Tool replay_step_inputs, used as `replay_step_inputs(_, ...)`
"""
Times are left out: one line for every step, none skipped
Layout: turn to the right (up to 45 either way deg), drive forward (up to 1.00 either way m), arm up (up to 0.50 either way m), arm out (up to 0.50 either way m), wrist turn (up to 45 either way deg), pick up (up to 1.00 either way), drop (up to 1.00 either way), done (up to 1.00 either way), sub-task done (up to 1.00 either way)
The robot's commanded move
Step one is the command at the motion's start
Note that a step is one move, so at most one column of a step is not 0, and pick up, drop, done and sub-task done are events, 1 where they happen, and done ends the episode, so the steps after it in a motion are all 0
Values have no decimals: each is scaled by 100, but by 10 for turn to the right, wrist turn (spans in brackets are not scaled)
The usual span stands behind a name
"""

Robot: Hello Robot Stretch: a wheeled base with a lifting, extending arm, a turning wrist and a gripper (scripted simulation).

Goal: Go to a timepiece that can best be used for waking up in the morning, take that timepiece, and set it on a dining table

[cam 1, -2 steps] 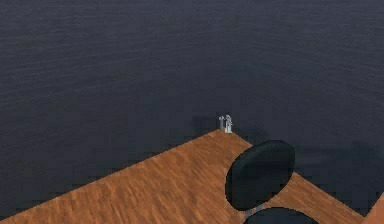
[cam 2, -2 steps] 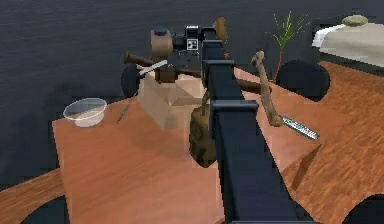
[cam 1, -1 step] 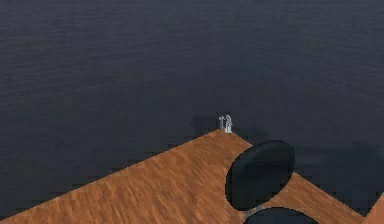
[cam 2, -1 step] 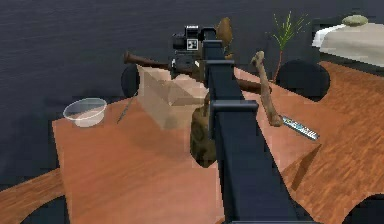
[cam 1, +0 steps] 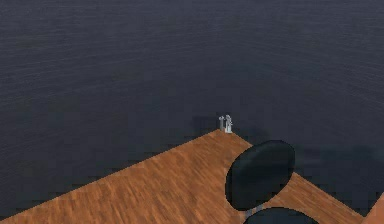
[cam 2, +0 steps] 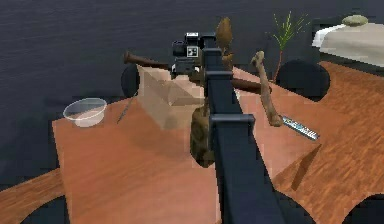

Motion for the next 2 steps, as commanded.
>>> replay_step_inputs(0,0,-32,0,0,0,0,0,0)
replay_step_inputs(0,0,0,0,0,0,100,0,0)
